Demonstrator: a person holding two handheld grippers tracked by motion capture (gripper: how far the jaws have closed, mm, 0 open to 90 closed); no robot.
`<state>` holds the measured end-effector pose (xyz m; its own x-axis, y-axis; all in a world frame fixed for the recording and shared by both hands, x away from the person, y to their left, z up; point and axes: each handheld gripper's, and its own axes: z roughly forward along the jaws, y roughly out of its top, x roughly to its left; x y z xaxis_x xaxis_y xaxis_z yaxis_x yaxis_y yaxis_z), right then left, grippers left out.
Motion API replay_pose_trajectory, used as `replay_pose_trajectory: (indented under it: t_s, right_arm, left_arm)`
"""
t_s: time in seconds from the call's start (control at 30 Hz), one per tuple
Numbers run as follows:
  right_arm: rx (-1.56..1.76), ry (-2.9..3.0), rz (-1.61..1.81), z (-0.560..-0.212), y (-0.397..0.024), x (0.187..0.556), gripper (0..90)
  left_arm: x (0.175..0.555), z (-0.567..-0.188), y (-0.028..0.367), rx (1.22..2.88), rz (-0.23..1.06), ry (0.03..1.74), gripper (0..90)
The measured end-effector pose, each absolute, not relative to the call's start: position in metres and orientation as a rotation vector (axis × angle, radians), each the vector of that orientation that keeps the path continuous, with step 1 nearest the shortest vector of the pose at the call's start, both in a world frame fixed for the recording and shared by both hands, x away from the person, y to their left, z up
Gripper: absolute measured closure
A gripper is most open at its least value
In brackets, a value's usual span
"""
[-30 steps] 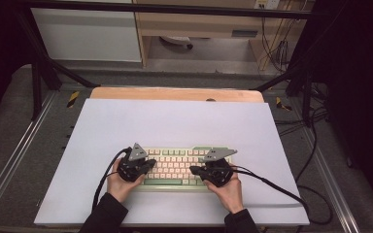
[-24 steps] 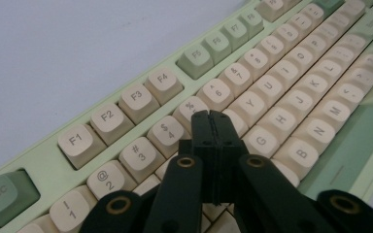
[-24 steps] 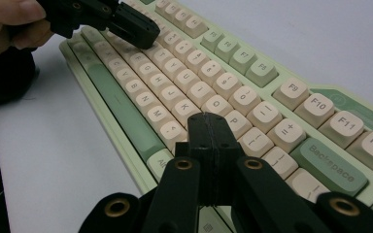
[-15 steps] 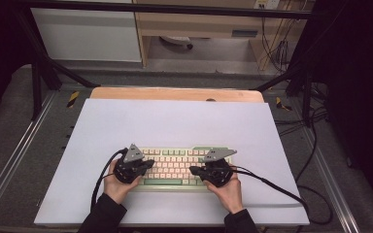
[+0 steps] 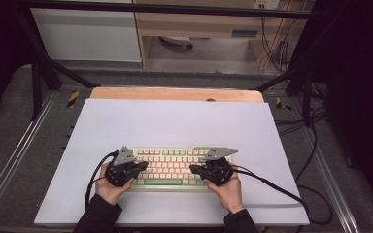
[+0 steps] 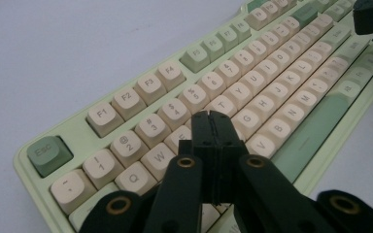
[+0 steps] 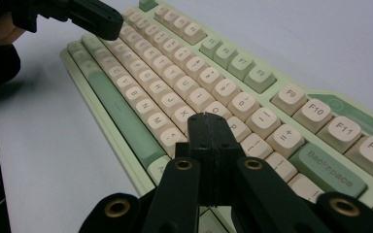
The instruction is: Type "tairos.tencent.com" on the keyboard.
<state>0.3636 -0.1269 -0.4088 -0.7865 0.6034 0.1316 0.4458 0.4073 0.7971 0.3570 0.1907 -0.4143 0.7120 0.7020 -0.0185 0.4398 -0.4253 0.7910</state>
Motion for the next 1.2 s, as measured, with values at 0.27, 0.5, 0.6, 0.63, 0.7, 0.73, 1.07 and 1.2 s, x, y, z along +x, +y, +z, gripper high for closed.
replay_pose_trajectory:
  t_s: [0.27,0.5,0.6,0.63,0.7,0.73,1.07,1.2]
  right_arm:
    - [0.938,2.477,1.320,-0.409,-0.121,0.367,90.0]
    - [0.941,2.482,1.322,-0.409,-0.111,0.371,90.0]
    - [0.951,2.485,1.320,-0.409,-0.108,0.374,90.0]
    - [0.950,2.485,1.317,-0.409,-0.106,0.375,90.0]
    - [0.949,2.487,1.314,-0.409,-0.103,0.377,90.0]
    - [0.953,2.485,1.314,-0.408,-0.101,0.378,90.0]
    - [0.983,2.480,1.305,-0.414,-0.089,0.391,90.0]
    - [0.991,2.484,1.279,-0.419,-0.088,0.393,90.0]
  left_arm:
    - [0.351,-0.416,0.202,2.083,0.402,0.876,90.0]
    - [0.346,-0.418,0.211,2.077,0.399,0.888,90.0]
    - [0.345,-0.418,0.214,2.072,0.398,0.890,90.0]
    - [0.345,-0.418,0.214,2.070,0.399,0.890,90.0]
    - [0.345,-0.418,0.216,2.067,0.396,0.894,90.0]
    - [0.345,-0.418,0.216,2.069,0.395,0.894,90.0]
    - [0.345,-0.419,0.217,2.068,0.387,0.895,90.0]
    - [0.345,-0.419,0.217,2.067,0.386,0.896,90.0]
